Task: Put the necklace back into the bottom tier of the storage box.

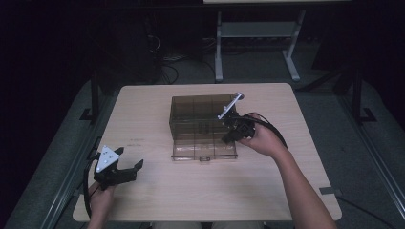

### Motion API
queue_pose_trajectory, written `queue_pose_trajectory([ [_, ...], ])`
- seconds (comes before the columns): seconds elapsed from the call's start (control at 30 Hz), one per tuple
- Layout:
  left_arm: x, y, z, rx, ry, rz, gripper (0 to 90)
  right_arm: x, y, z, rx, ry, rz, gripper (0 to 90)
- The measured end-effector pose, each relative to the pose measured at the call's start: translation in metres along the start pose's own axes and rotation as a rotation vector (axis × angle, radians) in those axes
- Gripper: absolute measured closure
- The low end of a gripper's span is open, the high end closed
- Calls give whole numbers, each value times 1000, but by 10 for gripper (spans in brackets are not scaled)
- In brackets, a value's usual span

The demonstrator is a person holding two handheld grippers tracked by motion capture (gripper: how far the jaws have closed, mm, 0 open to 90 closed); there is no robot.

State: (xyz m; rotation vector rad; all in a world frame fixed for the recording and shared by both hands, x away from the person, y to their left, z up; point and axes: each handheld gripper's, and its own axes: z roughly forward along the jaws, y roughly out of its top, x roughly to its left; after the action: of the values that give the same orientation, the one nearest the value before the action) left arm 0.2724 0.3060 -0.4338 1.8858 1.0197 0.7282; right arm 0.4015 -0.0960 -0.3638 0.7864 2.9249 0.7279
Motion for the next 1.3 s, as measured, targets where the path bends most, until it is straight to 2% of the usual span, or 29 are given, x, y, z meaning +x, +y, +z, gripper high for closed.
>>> queue_pose_trajectory([
  [0.47, 1, 0, 0, -5, -1, -4, 129, -12, 0, 15, 5, 12, 36, 887],
  [0.7, 0, 0, 0, -4, 1, -3, 129, -15, -1, 25, 33, 17, 50, 887],
  [1.3, 0, 0, 0, -6, 0, -4, 129, -22, -6, 43, 52, 31, 80, 886],
])
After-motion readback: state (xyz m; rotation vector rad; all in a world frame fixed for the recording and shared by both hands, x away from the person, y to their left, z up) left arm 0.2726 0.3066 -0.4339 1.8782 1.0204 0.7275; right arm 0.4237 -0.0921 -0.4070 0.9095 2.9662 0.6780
